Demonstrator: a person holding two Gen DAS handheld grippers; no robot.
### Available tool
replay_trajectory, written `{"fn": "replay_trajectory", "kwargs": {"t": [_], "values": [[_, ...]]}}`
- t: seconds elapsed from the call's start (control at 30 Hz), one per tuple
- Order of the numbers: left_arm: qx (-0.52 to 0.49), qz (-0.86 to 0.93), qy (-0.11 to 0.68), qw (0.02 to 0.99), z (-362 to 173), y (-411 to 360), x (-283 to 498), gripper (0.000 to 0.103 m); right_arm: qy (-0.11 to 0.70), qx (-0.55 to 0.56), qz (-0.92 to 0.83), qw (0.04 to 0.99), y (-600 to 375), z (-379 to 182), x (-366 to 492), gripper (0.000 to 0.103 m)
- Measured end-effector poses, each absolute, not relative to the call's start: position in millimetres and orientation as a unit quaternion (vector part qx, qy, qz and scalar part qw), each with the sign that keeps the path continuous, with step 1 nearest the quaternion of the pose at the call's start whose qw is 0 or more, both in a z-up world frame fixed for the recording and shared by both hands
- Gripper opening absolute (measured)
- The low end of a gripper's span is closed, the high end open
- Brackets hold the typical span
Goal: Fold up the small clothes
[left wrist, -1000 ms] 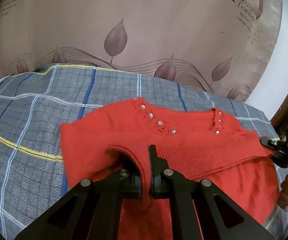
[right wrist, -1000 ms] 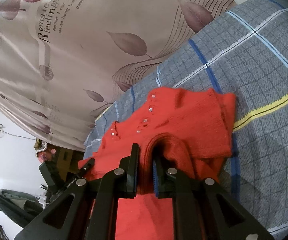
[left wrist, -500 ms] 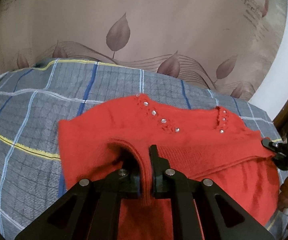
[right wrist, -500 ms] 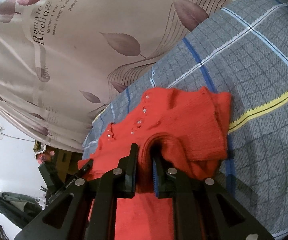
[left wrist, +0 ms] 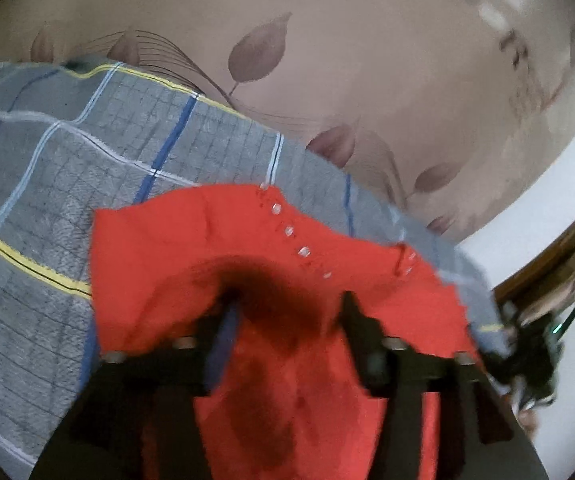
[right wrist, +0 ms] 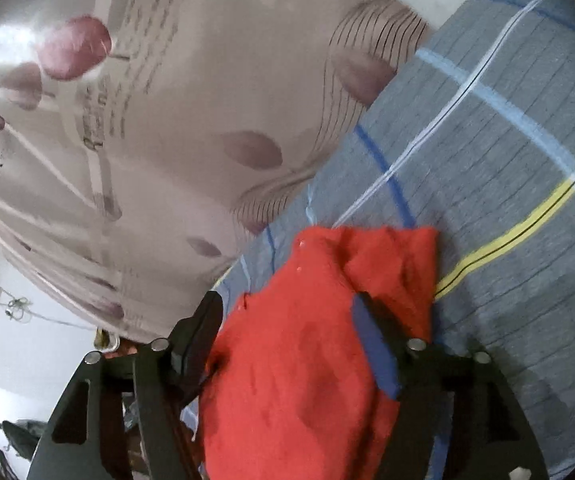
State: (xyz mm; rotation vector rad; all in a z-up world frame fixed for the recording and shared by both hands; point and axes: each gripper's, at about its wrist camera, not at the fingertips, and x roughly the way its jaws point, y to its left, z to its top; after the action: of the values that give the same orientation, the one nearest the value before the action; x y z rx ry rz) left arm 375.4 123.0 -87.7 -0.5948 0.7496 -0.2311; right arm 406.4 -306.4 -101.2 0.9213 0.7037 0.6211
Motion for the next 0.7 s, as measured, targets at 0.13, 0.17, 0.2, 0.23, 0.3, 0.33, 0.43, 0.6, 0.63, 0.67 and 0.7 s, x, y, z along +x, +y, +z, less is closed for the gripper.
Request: {"fn": "replay_trajectory", "kwargs": {"t": [0.13,0.17,0.2,0.23,0.3,0.33,0.43,0.6,0.63,0.67,0.7], "values": [[-0.330,-0.098,0.318,0.884,-77.2,138.2,369.1,0.082,0.321,0.438,0.285,0.790,-317.5,-101.9,399.5,0.067],[-0.336,-0.093,0.312,0.884,-74.7,142.4,368.4,0.083,0.320,0.439,0.285,0.789,-318.7,-101.6,397.6,0.067],[-0.339,-0.088,0.311,0.884,-73.4,145.4,368.4,0.083,0.321,0.439,0.287,0.789,-319.9,-101.3,393.7,0.067],[-0.340,-0.082,0.313,0.883,-72.6,148.3,368.0,0.083,0.321,0.437,0.287,0.790,-318.8,-100.4,389.9,0.067],[-0.339,-0.076,0.323,0.880,-74.1,152.2,366.0,0.083,0.323,0.425,0.289,0.794,-315.6,-97.9,381.3,0.067],[-0.337,-0.073,0.329,0.879,-75.4,153.6,364.4,0.083,0.327,0.414,0.289,0.799,-313.7,-96.1,375.5,0.067],[-0.323,-0.065,0.342,0.880,-78.7,157.7,348.1,0.083,0.338,0.359,0.281,0.824,-305.8,-88.8,356.6,0.067],[-0.272,-0.051,0.332,0.902,-78.6,157.9,304.7,0.083,0.344,0.273,0.247,0.864,-297.9,-82.6,318.2,0.067],[-0.264,-0.049,0.330,0.905,-79.4,158.0,296.6,0.083,0.345,0.265,0.242,0.867,-298.3,-83.2,312.2,0.067],[-0.253,-0.048,0.327,0.909,-80.1,157.0,288.4,0.083,0.346,0.254,0.234,0.872,-298.5,-84.1,306.1,0.067],[-0.238,-0.047,0.326,0.914,-81.4,154.8,279.8,0.083,0.348,0.246,0.228,0.875,-298.5,-85.4,301.4,0.067]]}}
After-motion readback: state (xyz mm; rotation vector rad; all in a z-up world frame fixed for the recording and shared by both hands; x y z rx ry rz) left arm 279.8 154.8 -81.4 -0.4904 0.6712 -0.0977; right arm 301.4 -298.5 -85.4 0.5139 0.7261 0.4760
